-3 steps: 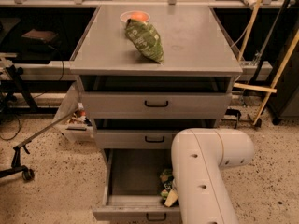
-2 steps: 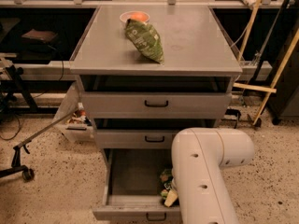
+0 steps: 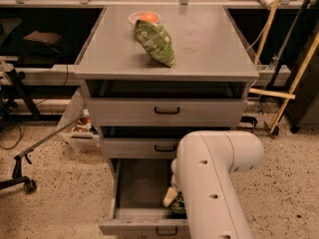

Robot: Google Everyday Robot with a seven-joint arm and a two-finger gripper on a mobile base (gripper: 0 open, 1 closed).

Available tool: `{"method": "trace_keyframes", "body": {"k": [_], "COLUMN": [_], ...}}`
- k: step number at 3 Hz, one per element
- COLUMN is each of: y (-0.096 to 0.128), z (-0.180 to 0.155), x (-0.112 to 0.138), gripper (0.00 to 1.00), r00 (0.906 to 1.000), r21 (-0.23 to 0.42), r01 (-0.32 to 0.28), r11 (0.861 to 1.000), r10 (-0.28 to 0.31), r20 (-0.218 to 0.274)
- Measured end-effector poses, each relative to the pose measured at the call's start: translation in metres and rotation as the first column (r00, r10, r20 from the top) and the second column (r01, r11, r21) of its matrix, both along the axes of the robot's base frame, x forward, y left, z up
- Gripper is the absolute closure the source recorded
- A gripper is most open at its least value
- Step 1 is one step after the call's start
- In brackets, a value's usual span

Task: Pick green rice chip bag from bottom drawer and place on counter

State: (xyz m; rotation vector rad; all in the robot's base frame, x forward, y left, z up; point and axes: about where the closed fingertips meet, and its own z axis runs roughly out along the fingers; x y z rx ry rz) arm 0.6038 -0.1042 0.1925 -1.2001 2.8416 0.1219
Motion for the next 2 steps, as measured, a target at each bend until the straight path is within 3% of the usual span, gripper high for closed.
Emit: {"method": "trace_keyframes", "body": {"k": [1,2], "y": [0.003,0.0028], "z": [0.0184,0.0185], "x": [0.0304,0.0309], "gripper": [0.0,0.0], "r00": [0.9978,0.9978], "r21": [-0.002,-0.002], "r01": [0.065,0.065], "r11": [0.998,0.998], "r10": [-0.065,-0.065], "r20": [-0.013,-0.013]}}
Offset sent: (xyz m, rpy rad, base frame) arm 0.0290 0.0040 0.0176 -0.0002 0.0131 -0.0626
